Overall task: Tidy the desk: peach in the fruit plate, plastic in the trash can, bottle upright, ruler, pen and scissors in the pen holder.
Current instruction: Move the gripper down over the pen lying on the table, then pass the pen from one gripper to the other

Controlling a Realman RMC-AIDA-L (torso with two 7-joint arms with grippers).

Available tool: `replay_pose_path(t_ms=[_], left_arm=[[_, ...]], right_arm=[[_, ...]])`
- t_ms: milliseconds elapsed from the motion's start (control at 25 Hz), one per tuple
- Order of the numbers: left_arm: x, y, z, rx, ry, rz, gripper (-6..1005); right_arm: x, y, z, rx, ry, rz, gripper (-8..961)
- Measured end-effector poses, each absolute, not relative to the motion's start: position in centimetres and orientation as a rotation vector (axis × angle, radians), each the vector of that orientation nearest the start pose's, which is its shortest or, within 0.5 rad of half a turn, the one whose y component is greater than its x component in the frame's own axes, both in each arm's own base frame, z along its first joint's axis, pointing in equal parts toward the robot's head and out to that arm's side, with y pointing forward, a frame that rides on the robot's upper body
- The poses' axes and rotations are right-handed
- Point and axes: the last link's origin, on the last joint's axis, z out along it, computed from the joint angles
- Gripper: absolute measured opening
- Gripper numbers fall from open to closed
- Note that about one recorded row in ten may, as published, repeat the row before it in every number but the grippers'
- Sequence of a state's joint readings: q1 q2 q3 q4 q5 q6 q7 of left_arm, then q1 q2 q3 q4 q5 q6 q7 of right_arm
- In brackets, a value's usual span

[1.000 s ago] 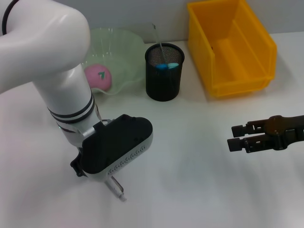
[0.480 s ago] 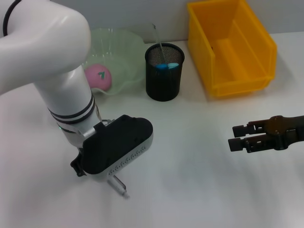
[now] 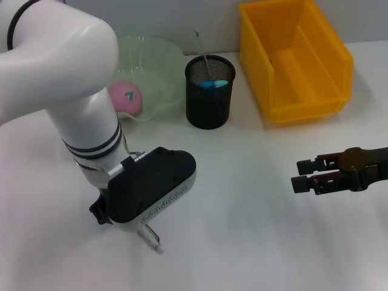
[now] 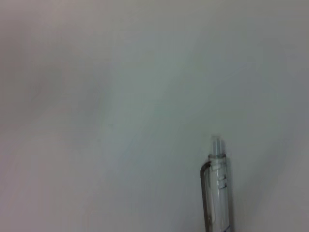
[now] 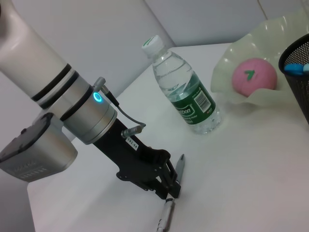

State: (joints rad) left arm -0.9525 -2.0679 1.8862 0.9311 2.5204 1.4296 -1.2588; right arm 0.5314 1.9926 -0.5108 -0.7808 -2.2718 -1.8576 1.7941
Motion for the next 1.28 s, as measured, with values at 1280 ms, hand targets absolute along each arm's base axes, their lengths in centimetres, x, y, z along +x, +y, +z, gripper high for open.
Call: replay_pose_path(t_ms=[1280], left_arm=[[-15.14,35.15,-9.35,-2.85,1.565,1.178,147]], right_arm=[[28.38,30.45,5.79,-2.791,1.165,0.563,762]])
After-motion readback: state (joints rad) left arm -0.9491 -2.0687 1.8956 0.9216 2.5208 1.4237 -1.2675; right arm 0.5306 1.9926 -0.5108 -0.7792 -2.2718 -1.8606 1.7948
